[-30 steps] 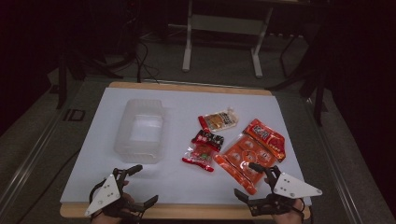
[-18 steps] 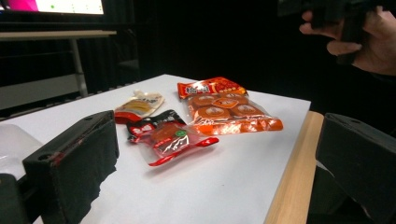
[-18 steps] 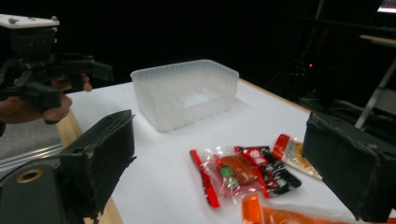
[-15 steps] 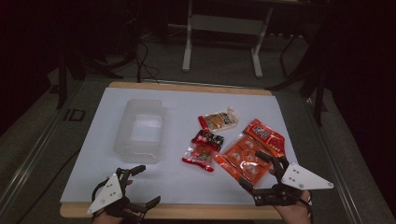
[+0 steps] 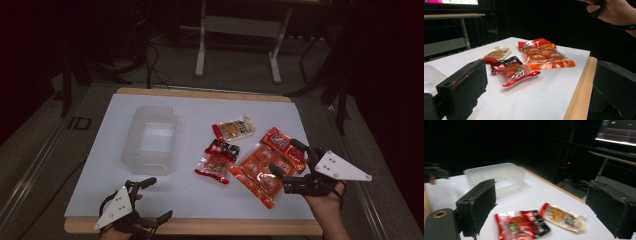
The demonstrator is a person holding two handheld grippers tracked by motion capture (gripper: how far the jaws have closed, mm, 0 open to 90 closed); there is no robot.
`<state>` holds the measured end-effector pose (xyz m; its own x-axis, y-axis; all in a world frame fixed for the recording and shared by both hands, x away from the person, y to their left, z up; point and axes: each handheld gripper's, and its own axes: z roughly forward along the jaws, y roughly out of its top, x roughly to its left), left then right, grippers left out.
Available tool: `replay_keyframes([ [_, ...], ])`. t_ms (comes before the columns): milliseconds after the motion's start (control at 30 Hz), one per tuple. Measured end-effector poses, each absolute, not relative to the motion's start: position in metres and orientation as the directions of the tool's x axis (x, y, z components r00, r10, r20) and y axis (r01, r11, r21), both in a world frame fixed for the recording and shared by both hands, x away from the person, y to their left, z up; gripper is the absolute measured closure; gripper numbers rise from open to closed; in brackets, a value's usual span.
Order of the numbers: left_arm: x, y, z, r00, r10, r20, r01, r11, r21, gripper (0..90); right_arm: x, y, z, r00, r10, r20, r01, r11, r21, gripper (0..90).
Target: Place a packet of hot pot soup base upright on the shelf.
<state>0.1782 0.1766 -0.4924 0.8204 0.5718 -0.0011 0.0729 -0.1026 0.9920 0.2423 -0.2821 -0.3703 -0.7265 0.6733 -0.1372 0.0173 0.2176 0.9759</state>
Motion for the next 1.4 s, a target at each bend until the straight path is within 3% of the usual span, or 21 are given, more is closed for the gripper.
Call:
replay_keyframes([
  [600,0.179,0.176,-0.493,0.826,0.564,-0.004,0.071,-0.097,0.993,0.0,0.301,-0.323,-0.371,-0.608,0.788,-0.099,0.106,0.204,0.973,9.5],
  [1400,0.18,0.174,-0.495,0.833,0.553,-0.009,0.082,-0.107,0.991,0.0,0.355,-0.376,-0.448,-0.42,0.908,0.004,0.373,0.168,0.912,12.4],
])
